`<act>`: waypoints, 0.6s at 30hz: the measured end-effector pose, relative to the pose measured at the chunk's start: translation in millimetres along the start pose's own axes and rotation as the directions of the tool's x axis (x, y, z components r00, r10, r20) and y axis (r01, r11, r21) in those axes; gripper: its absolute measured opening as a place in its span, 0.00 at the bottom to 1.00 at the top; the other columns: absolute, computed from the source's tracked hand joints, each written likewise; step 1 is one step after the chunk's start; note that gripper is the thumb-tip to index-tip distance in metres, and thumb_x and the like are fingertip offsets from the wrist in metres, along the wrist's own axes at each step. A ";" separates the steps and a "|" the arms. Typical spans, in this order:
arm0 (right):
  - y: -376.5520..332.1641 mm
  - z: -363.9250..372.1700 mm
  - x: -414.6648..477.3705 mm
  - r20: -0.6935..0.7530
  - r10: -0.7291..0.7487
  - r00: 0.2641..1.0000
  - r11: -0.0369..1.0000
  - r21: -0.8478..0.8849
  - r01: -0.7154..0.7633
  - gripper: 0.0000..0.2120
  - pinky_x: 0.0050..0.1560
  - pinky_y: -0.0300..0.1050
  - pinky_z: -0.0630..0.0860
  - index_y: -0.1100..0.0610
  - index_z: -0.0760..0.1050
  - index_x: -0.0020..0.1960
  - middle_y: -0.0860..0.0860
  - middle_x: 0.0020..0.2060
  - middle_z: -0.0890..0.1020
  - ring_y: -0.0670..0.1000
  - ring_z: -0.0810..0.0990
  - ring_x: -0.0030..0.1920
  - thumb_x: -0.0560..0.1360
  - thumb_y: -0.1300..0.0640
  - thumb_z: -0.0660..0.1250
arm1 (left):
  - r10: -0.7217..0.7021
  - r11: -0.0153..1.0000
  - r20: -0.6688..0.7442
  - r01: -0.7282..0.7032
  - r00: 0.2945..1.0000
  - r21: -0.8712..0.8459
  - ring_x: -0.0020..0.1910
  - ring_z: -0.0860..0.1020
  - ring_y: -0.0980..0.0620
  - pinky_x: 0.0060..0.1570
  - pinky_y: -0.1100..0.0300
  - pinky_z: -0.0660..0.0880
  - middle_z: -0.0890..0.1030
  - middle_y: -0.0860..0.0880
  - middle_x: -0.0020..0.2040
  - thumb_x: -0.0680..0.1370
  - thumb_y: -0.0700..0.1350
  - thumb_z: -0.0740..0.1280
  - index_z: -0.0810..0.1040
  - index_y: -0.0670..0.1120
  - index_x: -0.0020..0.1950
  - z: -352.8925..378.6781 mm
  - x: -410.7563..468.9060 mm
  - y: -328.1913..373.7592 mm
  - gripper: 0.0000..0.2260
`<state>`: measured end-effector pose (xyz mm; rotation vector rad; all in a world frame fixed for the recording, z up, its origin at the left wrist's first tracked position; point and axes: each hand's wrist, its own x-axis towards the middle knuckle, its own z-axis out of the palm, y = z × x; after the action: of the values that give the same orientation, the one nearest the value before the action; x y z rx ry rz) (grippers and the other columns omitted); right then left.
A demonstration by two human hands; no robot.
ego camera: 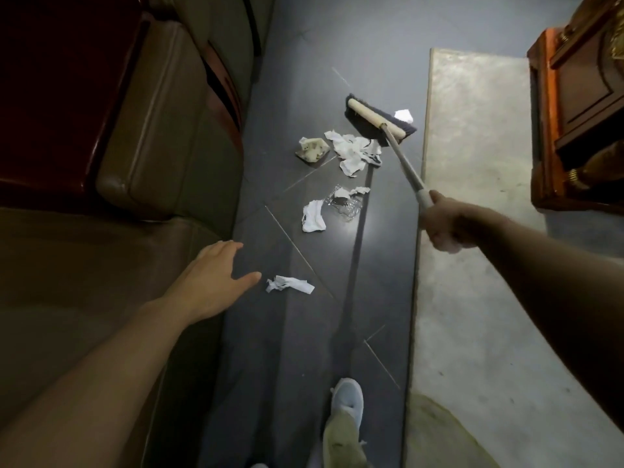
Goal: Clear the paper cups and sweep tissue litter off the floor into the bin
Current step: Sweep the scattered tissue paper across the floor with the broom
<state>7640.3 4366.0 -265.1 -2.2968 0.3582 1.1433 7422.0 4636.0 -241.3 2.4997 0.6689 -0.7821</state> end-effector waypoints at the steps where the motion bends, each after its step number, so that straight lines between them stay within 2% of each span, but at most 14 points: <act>1: 6.0 8.3 -3.4 0.009 0.005 1.000 1.000 -0.008 -0.004 0.30 0.16 0.34 0.66 0.47 0.53 0.76 0.57 0.39 0.66 0.53 0.68 0.32 0.79 0.67 0.53 | -0.010 1.000 0.003 0.010 1.000 -0.004 0.76 0.52 0.51 0.72 0.57 0.53 0.57 0.48 0.77 0.78 0.57 0.63 0.55 0.46 0.76 2.5 -3.2 -3.2 0.32; 4: 20.2 33.5 -25.5 0.018 0.008 1.000 0.999 -0.042 -0.008 0.34 0.17 0.35 0.68 0.45 0.48 0.78 0.60 0.45 0.70 0.53 0.70 0.34 0.78 0.68 0.54 | -0.009 1.000 -0.005 0.009 1.000 0.004 0.76 0.53 0.50 0.72 0.54 0.54 0.58 0.47 0.77 0.77 0.58 0.63 0.56 0.47 0.76 9.1 -14.3 -13.6 0.32; 9: 48.6 80.7 -83.1 0.046 -0.039 0.998 0.994 -0.098 0.043 0.34 0.19 0.37 0.69 0.46 0.49 0.78 0.58 0.42 0.70 0.53 0.70 0.34 0.78 0.68 0.54 | 0.053 0.998 -0.032 -0.053 0.998 0.024 0.75 0.55 0.49 0.71 0.53 0.57 0.59 0.47 0.76 0.77 0.58 0.63 0.57 0.47 0.76 20.0 -51.1 -33.7 0.32; 11: 68.9 104.4 -105.1 0.030 -0.051 0.998 0.979 -0.196 0.056 0.34 0.25 0.44 0.70 0.47 0.49 0.78 0.60 0.47 0.71 0.54 0.72 0.36 0.77 0.67 0.55 | 0.085 0.996 -0.029 -0.083 0.996 0.042 0.75 0.55 0.49 0.72 0.52 0.57 0.58 0.48 0.76 0.77 0.58 0.63 0.56 0.48 0.76 27.4 -71.5 -45.5 0.32; 13: 96.2 132.7 -126.5 0.015 -0.027 1.000 0.976 -0.217 0.029 0.35 0.30 0.46 0.72 0.45 0.49 0.77 0.62 0.52 0.70 0.56 0.74 0.41 0.77 0.66 0.56 | 0.115 0.992 -0.019 -0.114 0.993 0.061 0.76 0.54 0.49 0.72 0.52 0.56 0.57 0.48 0.77 0.77 0.58 0.63 0.55 0.48 0.76 36.8 -93.5 -58.5 0.32; 16: 139.0 174.6 -166.2 -0.009 0.000 1.000 0.971 -0.239 -0.002 0.38 0.40 0.50 0.78 0.42 0.46 0.78 0.60 0.52 0.69 0.57 0.74 0.45 0.75 0.64 0.59 | 0.137 0.988 0.021 -0.139 0.990 0.070 0.76 0.54 0.49 0.71 0.52 0.57 0.56 0.48 0.77 0.78 0.57 0.62 0.55 0.48 0.77 51.4 -126.1 -77.6 0.32; 17: 153.2 186.3 -179.9 -0.020 0.002 1.000 0.971 -0.239 -0.007 0.38 0.38 0.48 0.79 0.42 0.45 0.77 0.60 0.51 0.69 0.56 0.75 0.43 0.75 0.63 0.59 | 0.141 0.987 0.037 -0.143 0.989 0.075 0.76 0.54 0.49 0.71 0.51 0.57 0.56 0.47 0.77 0.78 0.57 0.62 0.55 0.48 0.77 55.9 -135.6 -82.8 0.32; 18: 168.5 196.7 -195.7 -0.031 0.006 1.000 0.976 -0.218 -0.013 0.38 0.32 0.45 0.77 0.41 0.45 0.77 0.59 0.51 0.70 0.55 0.76 0.40 0.76 0.62 0.60 | 0.145 0.986 0.056 -0.149 0.988 0.077 0.76 0.54 0.48 0.71 0.51 0.57 0.57 0.47 0.77 0.78 0.57 0.62 0.55 0.48 0.77 60.7 -146.1 -87.5 0.32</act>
<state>7316.7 4341.2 -264.9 -2.5061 0.2663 1.2063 7242.8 4627.1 -219.1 2.5582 0.4377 -0.8292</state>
